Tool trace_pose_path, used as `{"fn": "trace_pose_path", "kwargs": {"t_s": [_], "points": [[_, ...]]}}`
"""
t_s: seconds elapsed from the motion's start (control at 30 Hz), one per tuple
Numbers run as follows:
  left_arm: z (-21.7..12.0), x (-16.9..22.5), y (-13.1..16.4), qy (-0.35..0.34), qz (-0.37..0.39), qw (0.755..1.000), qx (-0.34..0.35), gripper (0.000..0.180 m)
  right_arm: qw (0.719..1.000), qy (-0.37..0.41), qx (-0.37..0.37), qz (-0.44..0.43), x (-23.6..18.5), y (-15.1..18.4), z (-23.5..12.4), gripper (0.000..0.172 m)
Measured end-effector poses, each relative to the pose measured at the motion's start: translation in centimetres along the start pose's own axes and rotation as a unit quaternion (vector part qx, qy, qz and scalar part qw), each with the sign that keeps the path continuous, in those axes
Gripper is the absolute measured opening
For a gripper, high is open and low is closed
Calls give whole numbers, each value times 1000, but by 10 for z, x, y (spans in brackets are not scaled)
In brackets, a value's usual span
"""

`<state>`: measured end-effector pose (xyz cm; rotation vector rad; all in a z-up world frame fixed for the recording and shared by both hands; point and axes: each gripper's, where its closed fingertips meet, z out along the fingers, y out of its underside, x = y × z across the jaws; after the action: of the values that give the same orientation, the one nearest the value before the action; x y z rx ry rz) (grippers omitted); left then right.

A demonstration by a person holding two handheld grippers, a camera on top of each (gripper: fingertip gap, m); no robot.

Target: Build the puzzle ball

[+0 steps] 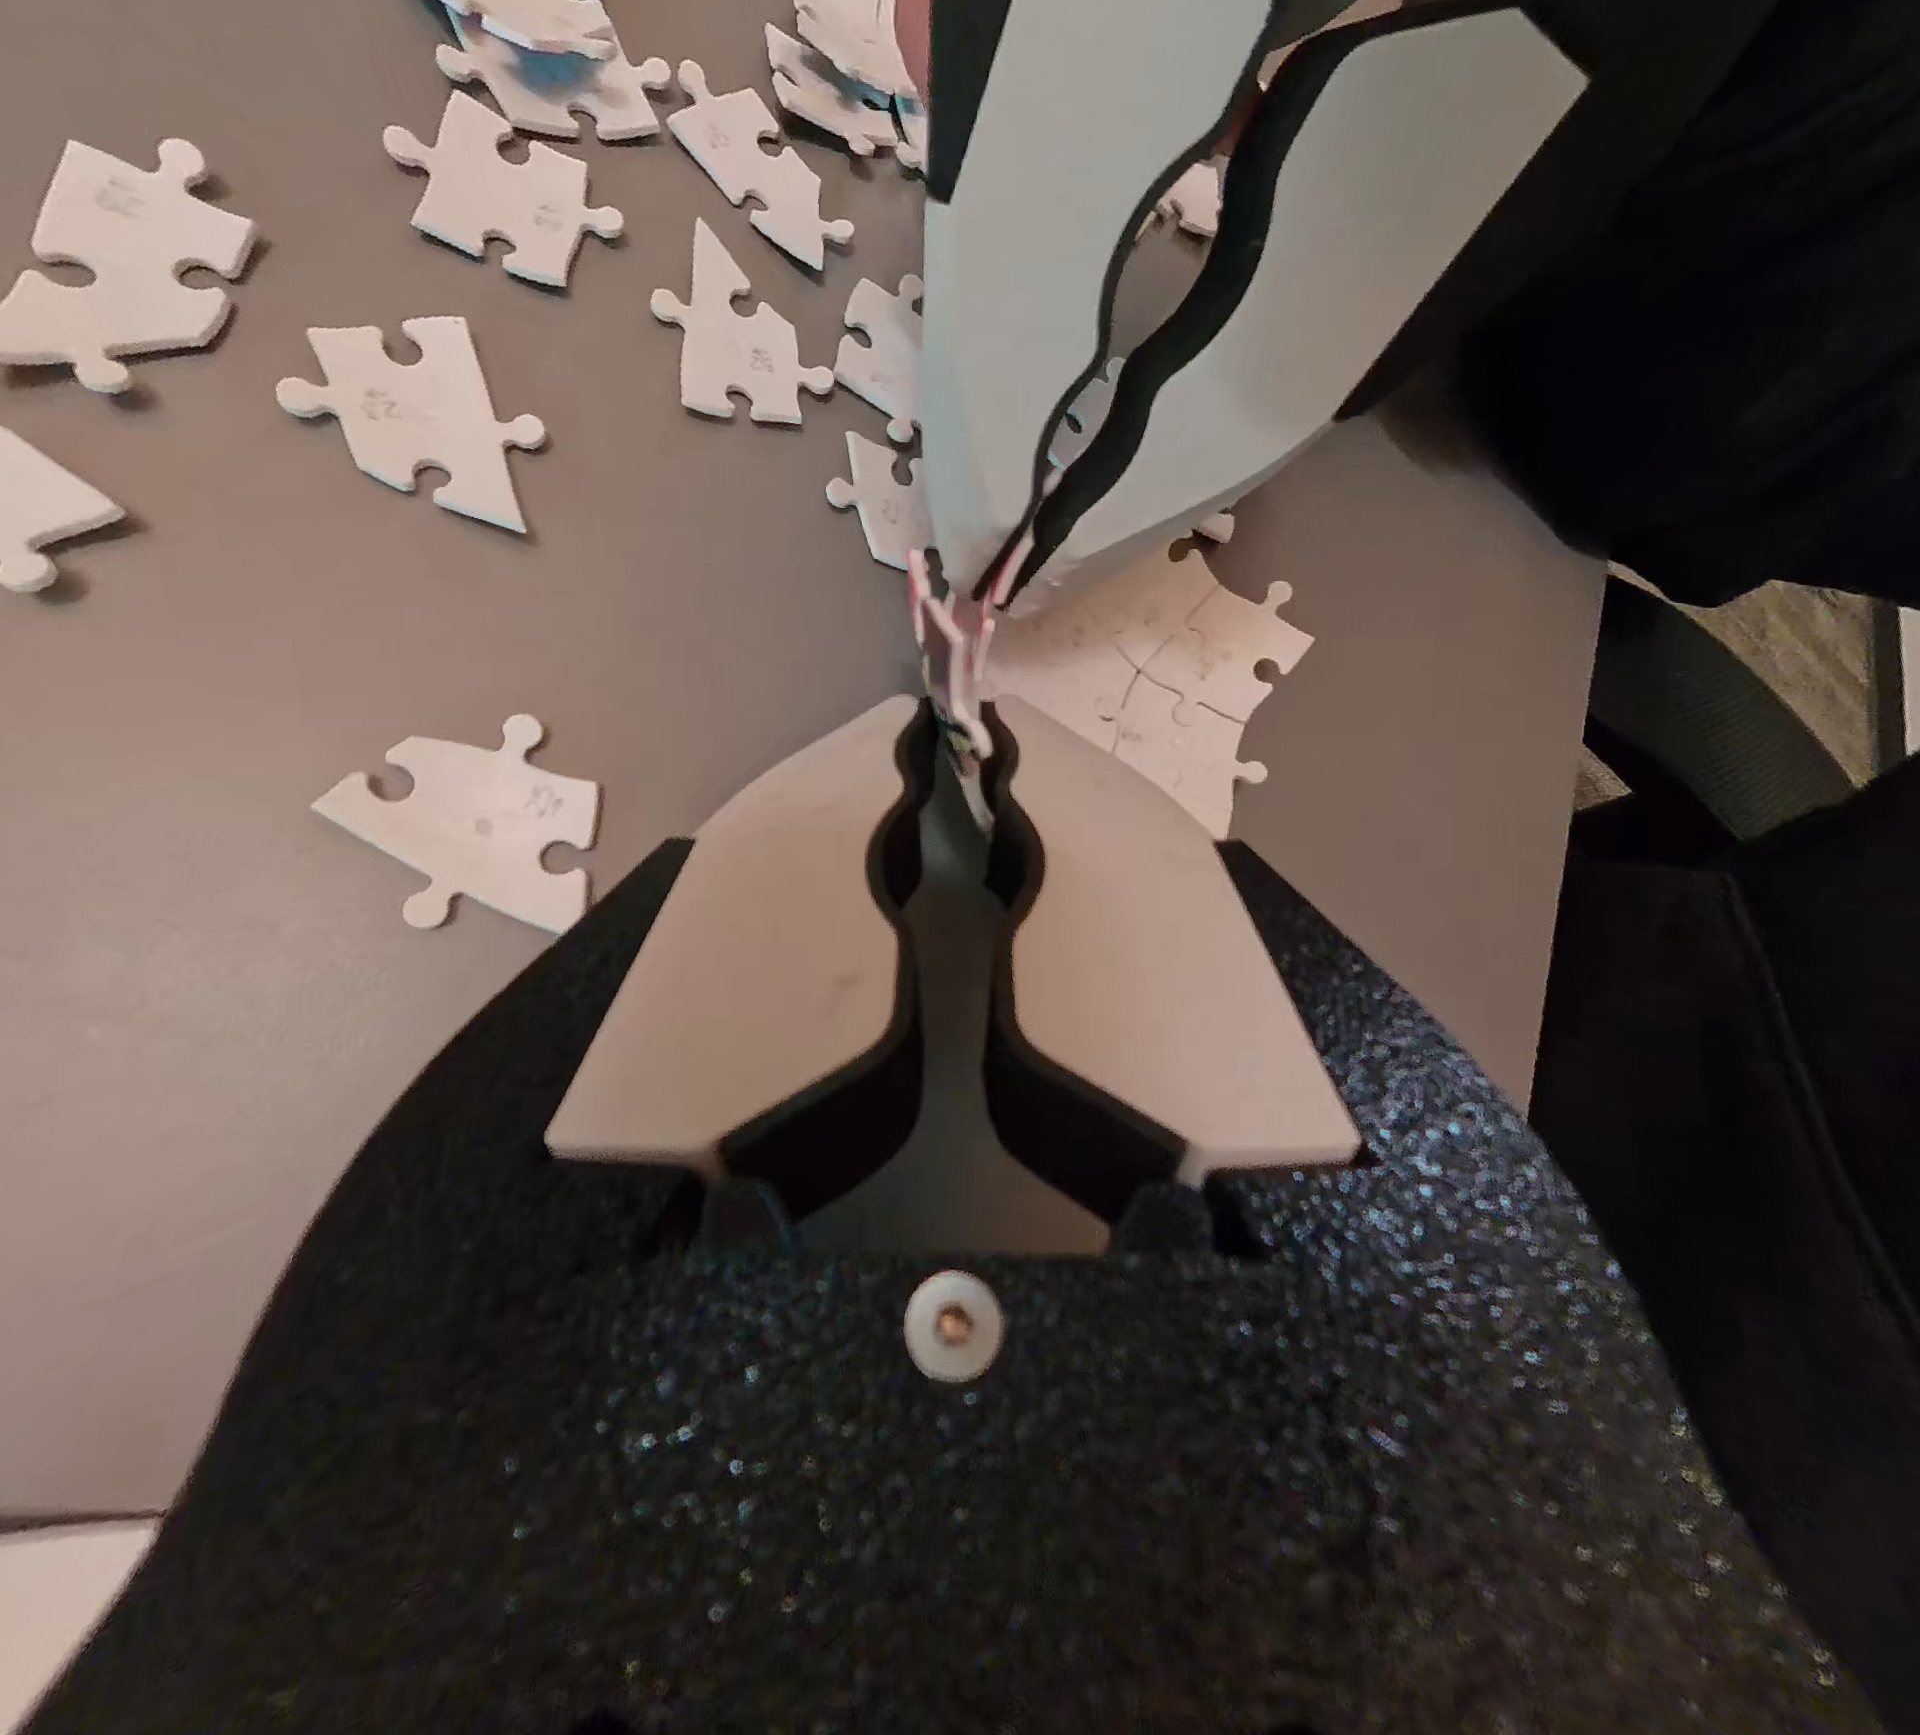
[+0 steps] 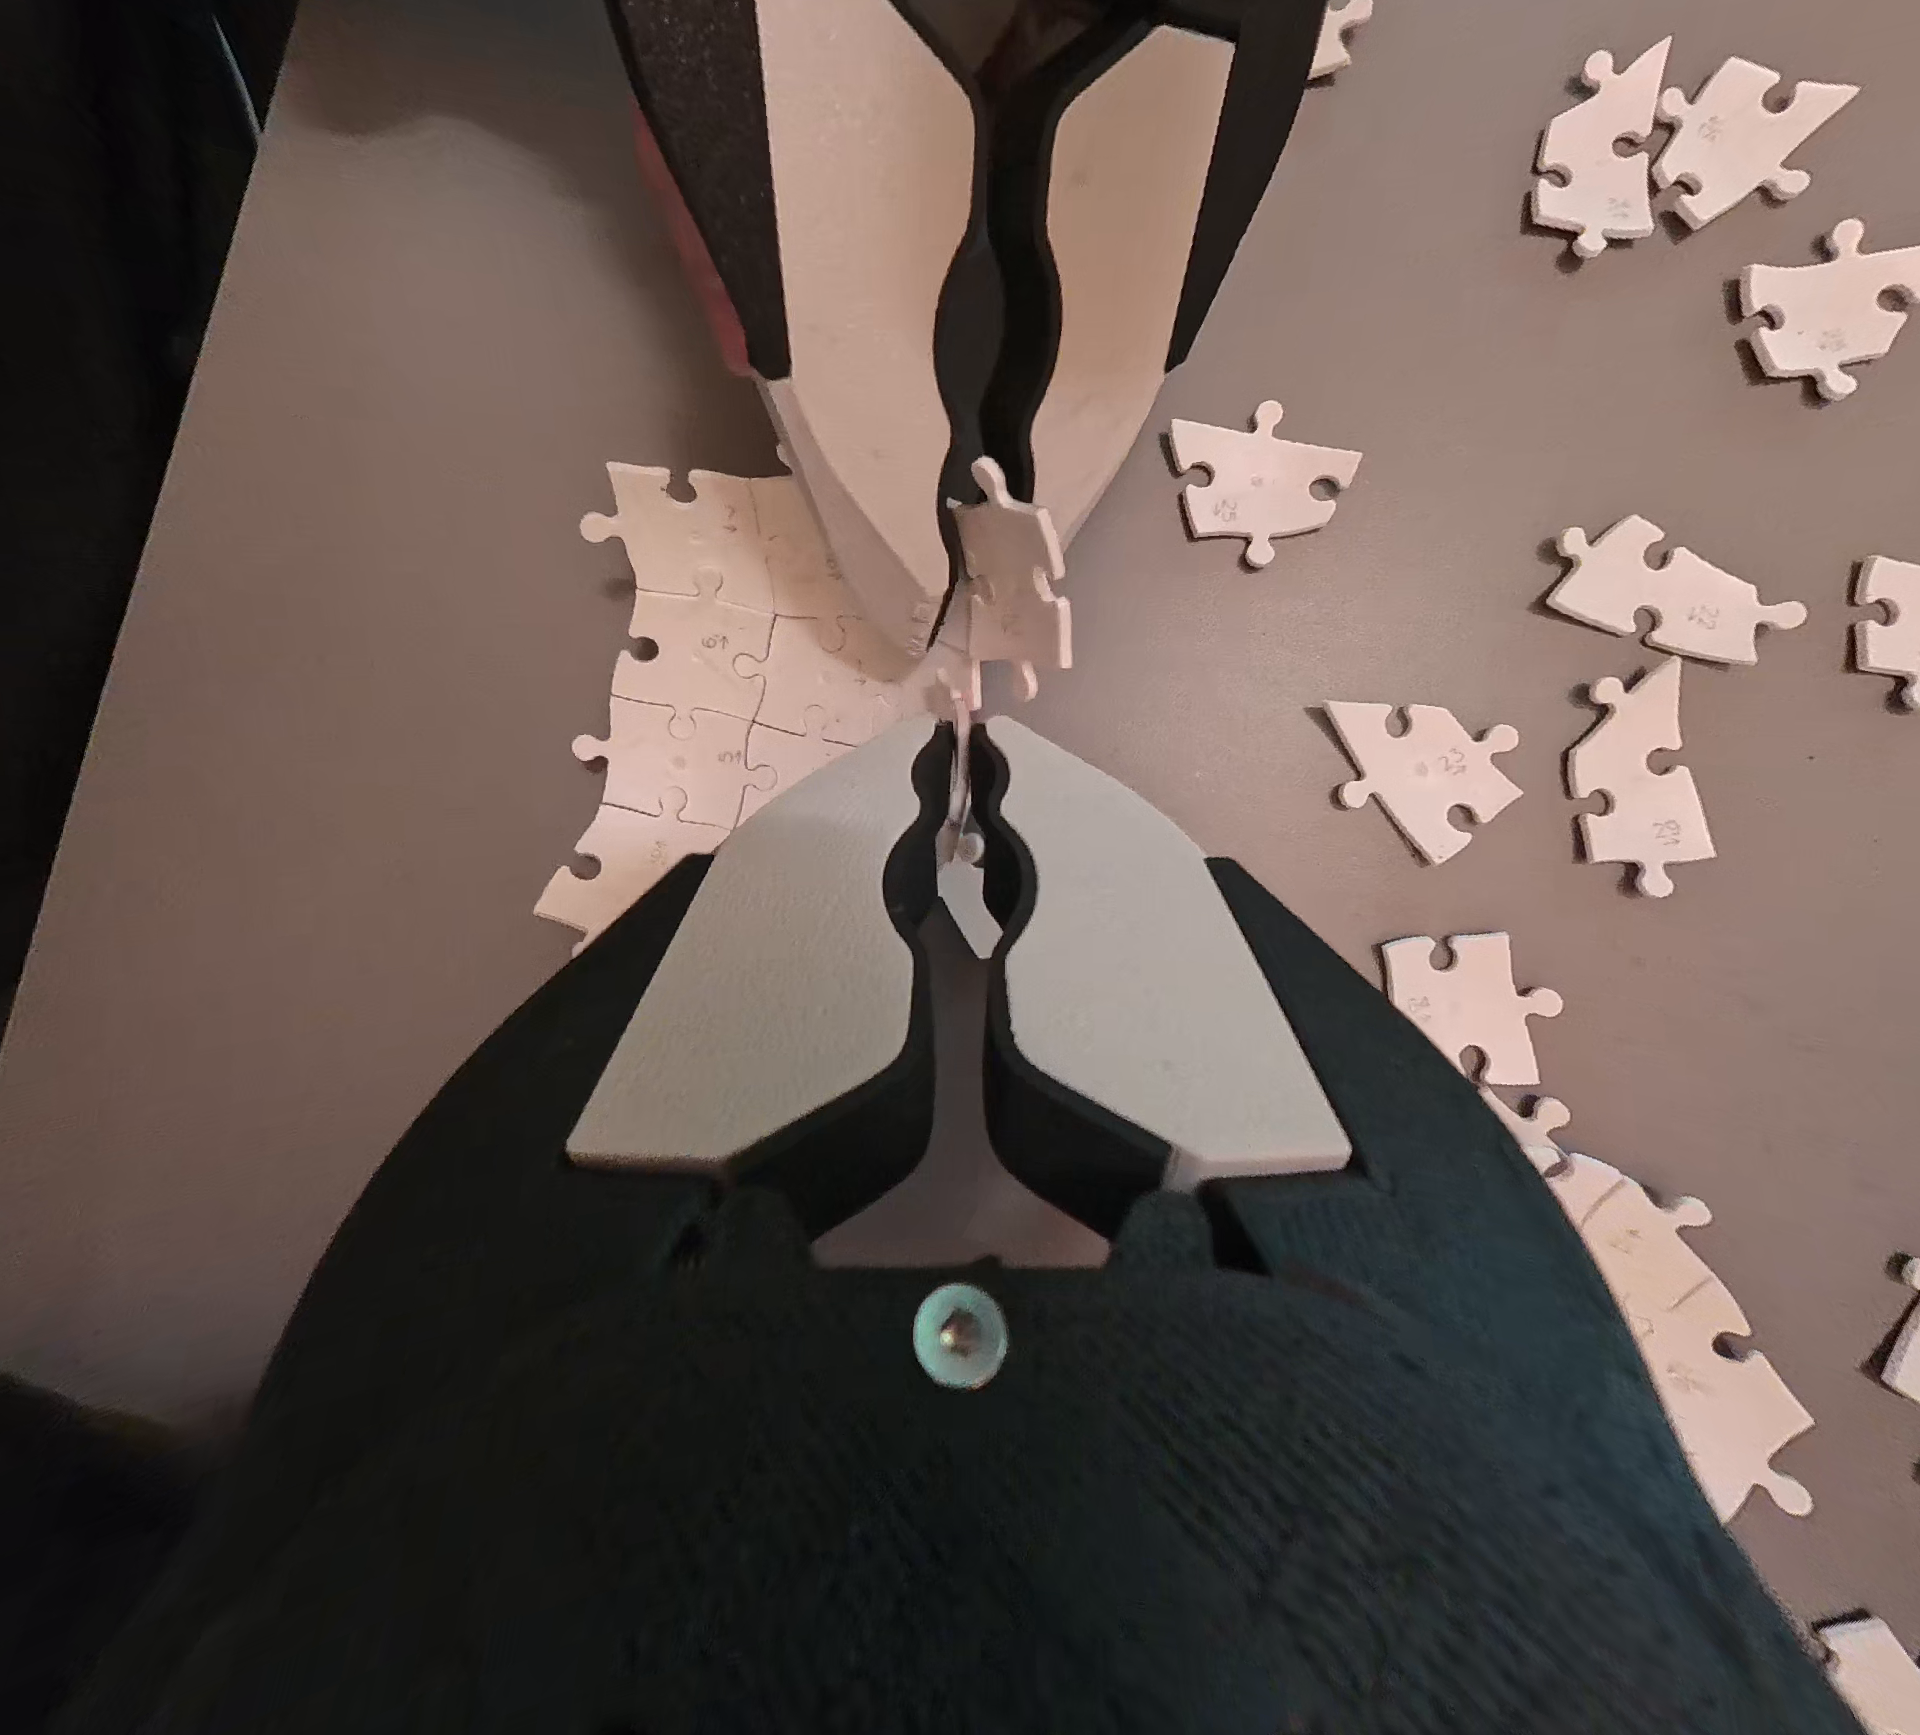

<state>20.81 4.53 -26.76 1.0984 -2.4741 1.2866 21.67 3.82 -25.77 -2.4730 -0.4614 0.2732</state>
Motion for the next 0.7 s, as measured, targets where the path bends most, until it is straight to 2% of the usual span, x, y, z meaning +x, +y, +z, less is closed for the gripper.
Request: {"fn": "trace_pose_path", "kwargs": {"t_s": [0.1, 0.27, 0.5, 0.7], "points": [[-1, -3, -1, -18, 23, 1000, -1, 4, 1000, 6, -4, 1, 2, 2, -5, 3], [-1, 1, -3, -22, 46, 999, 1, 3, 999, 9, 35, 1, 4, -7, -15, 2], [0, 5, -3, -22, 63, 998, -14, 3, 999, 5, 28, -47, -5, -10, -15, 3], [0, 7, -3, -22, 78, 997, -20, 4, 999, -6, 5, -40, -8, -4, -12, 3]]}}
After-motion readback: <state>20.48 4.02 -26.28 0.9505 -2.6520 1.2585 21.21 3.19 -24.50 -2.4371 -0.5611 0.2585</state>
